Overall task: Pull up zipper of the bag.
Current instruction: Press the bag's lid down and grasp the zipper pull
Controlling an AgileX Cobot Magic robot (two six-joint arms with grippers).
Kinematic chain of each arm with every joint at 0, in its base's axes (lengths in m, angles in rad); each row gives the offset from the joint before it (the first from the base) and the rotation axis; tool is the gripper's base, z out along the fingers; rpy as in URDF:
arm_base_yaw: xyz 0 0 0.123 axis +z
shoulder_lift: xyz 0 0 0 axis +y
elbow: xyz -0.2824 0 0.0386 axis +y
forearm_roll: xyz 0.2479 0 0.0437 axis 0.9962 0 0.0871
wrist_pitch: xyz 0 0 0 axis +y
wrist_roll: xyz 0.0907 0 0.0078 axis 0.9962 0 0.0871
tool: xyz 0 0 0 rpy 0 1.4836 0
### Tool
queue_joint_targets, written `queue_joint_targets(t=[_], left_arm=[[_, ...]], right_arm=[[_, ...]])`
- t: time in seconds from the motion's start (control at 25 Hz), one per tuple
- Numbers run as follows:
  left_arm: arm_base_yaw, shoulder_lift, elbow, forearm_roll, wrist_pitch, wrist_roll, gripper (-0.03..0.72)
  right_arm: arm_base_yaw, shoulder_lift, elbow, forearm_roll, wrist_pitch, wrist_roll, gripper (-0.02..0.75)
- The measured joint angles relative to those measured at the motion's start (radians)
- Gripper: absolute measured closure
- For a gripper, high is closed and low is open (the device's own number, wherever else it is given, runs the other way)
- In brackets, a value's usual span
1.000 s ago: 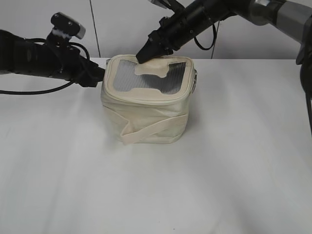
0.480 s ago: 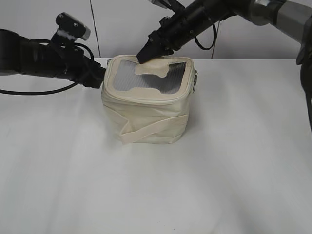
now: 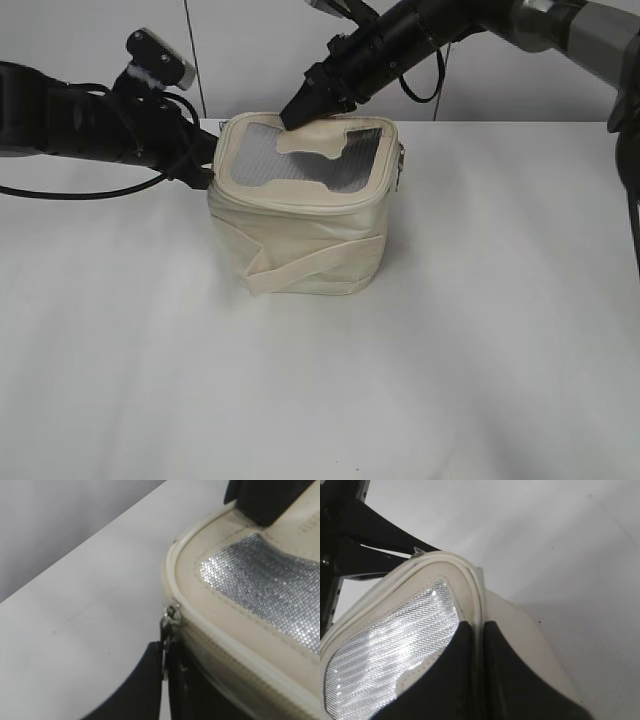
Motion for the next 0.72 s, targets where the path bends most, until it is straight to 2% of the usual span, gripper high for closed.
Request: queue_joint_targets(t=[0.52, 0.72], left_arm=[[-0.018, -0.049, 0.002, 0.008, -0.138, 0.004, 0.676], [-0.019, -0.111, 0.064, 0.011, -0.166, -0.003, 0.676]], right_arm=[[0.001, 0.0, 0.0, 0.005, -0.001, 0.0, 0.696], [0.001, 0.0, 0.0, 0.006, -0.001, 0.0, 0.697]])
